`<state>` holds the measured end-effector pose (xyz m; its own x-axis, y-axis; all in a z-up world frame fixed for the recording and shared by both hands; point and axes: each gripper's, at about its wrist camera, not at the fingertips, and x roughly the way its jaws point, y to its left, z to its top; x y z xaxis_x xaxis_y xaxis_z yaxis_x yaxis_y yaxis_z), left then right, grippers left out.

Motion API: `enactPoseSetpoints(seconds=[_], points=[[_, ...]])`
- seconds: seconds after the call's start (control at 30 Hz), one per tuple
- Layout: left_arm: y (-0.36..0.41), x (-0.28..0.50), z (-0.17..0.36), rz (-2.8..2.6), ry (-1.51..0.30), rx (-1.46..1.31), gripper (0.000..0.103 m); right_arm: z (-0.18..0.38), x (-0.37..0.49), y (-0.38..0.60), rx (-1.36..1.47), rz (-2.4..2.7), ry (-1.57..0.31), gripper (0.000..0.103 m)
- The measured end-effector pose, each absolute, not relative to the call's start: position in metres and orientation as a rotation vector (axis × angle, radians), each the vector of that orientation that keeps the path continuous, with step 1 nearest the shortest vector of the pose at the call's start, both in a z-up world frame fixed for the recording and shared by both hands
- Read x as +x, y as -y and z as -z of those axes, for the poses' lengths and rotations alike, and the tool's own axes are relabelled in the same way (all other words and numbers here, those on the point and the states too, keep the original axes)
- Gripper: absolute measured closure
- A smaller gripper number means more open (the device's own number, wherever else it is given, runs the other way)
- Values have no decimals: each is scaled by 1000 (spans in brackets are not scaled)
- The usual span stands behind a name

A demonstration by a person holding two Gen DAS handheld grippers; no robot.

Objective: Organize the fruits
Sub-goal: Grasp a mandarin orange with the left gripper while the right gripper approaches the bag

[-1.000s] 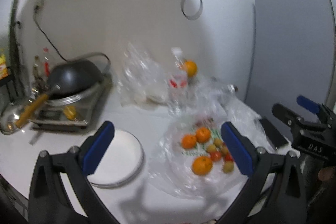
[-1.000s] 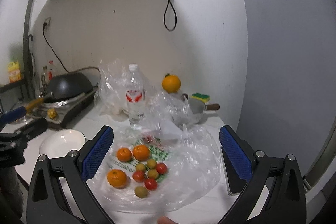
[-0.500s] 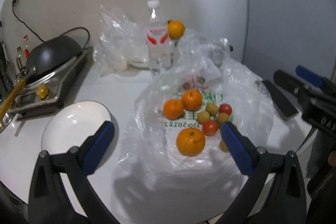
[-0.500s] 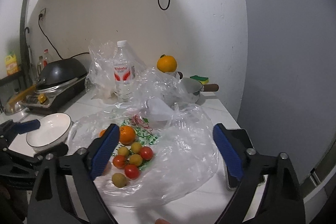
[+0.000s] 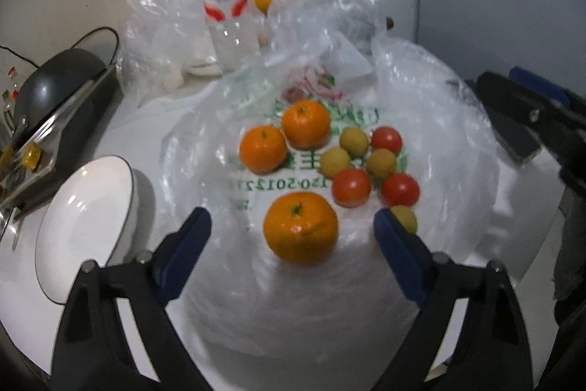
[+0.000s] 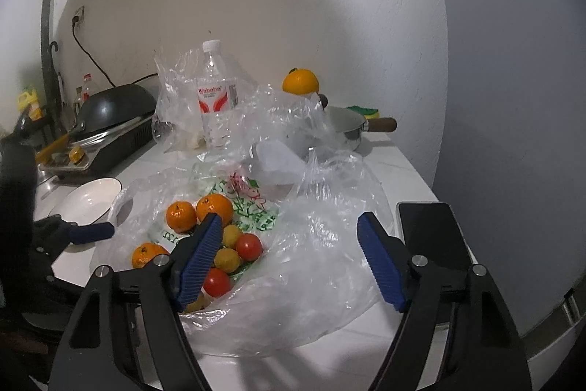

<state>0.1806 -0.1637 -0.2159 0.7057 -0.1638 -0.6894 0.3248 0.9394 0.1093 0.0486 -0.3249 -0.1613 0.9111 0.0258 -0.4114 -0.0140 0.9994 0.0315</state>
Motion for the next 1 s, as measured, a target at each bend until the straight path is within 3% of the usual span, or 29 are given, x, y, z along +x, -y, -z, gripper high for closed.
enactPoseSetpoints(seconds=[0.4, 0.53, 0.6, 0.7, 1.0], points=[[170, 188, 227, 278, -768, 284, 41, 169, 48, 312, -16, -62, -446, 26], [174, 192, 229, 297, -767, 305, 54, 171, 48, 307, -23, -72, -456, 30], [172, 195, 231, 318, -783, 291, 56, 171, 48, 306, -26, -73, -461, 30], [170, 194, 231, 327, -785, 280, 56, 171, 49, 304, -33, -80, -472, 40], [159, 183, 217, 341, -742, 234, 56, 179, 50, 287, -45, -141, -518, 46]])
